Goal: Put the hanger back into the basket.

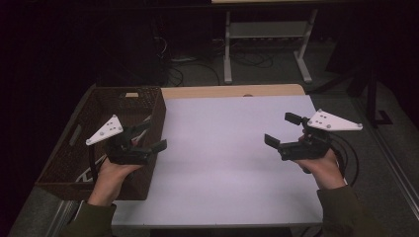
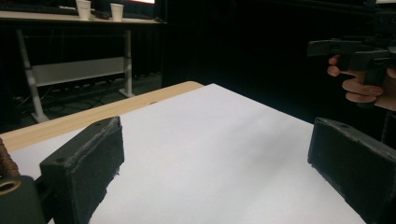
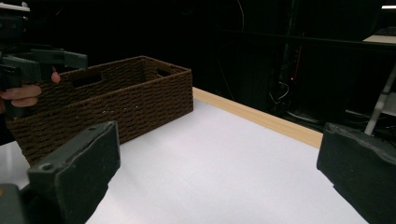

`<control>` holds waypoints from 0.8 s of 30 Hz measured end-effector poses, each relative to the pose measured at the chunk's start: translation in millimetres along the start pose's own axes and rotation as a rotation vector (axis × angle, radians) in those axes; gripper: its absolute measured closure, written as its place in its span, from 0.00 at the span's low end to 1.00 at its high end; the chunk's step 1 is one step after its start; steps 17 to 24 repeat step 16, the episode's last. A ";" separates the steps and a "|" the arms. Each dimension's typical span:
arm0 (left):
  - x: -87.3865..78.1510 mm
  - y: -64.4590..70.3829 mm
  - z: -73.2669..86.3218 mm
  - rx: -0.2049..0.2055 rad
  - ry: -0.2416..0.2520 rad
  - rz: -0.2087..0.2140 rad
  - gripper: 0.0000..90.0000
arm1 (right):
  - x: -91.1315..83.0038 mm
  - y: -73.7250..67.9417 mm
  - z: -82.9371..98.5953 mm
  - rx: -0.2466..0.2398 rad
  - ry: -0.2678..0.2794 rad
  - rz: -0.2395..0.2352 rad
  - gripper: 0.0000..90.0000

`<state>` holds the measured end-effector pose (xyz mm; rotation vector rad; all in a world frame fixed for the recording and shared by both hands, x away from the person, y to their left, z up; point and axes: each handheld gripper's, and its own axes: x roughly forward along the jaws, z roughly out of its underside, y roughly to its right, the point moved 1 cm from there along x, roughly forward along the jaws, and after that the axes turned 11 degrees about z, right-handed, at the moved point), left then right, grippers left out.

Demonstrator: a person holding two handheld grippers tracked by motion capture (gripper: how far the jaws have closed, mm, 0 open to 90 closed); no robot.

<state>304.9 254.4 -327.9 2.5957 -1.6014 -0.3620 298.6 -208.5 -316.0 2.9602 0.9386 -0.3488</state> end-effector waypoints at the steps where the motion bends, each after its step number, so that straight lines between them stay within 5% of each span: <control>1: 0.0 0.1 0.5 -0.002 0.001 0.000 0.04 | -0.1 0.0 0.0 0.000 0.001 -0.001 0.00; 24: 0.2 -1.4 3.0 -0.019 0.004 0.009 0.04 | -1.1 0.5 -0.2 -0.006 0.008 -0.001 0.00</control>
